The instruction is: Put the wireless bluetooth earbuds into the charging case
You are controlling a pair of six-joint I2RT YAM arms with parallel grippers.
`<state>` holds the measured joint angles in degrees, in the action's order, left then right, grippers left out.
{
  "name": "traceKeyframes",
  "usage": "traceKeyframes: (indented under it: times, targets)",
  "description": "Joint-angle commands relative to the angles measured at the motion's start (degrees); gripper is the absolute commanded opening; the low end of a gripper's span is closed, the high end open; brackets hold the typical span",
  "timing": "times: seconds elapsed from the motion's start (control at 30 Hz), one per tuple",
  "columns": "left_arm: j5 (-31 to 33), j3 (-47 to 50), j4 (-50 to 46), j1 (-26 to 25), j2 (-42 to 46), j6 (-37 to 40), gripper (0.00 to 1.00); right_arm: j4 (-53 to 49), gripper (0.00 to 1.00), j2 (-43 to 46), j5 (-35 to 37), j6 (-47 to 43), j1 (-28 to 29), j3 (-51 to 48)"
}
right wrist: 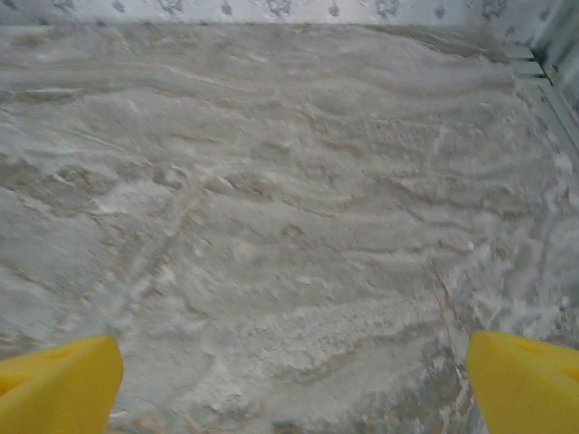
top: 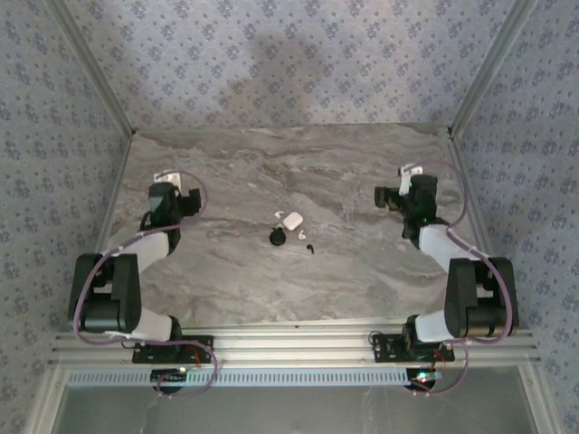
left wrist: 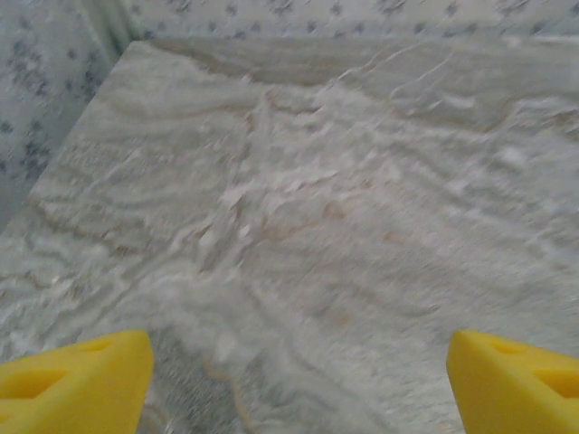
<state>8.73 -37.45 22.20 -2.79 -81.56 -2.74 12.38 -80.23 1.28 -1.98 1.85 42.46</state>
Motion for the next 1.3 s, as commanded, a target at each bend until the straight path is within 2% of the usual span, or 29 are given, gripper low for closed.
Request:
traceKeyframes:
  times: [0.0,0.13,0.3,0.43,0.6,0.83,1.07,1.27]
  targets:
    - [-5.6,-6.7,-17.9,-1.6,3.9,-3.8,0.83,-25.7,1.00,0.4,-0.1,1.2,3.1,9.7]
    - [-8.6,-14.0,-31.8,-3.7,4.9,-10.6,0.79,-41.4,1.00,-2.0,-2.8,4.3,7.9,19.0]
    - [-11.5,-20.1,-46.2,-4.1,4.6,-18.0,0.79,-52.1,1.00,-4.9,-4.8,9.7,17.2,25.3]
    - [-12.6,-21.9,-53.2,-4.1,4.3,-19.8,0.78,-58.7,0.91,-10.8,-8.0,12.4,23.2,34.1]
    - [-15.8,-22.1,-56.3,-3.7,2.4,-21.0,0.78,-64.8,0.84,-21.7,-9.1,12.3,28.2,44.4]
    - [-20.4,-22.1,-56.5,-2.4,-1.0,-22.0,0.77,-67.1,0.78,-35.5,-10.7,8.1,31.3,54.7]
    - [-22.5,-23.2,-57.6,-1.4,-3.1,-21.1,0.73,-68.0,0.78,-44.9,-10.5,1.7,33.0,62.7]
    - [-23.1,-22.4,-57.1,-1.0,-3.0,-21.5,0.73,-67.1,0.77,-48.8,-10.5,-1.2,33.8,65.8]
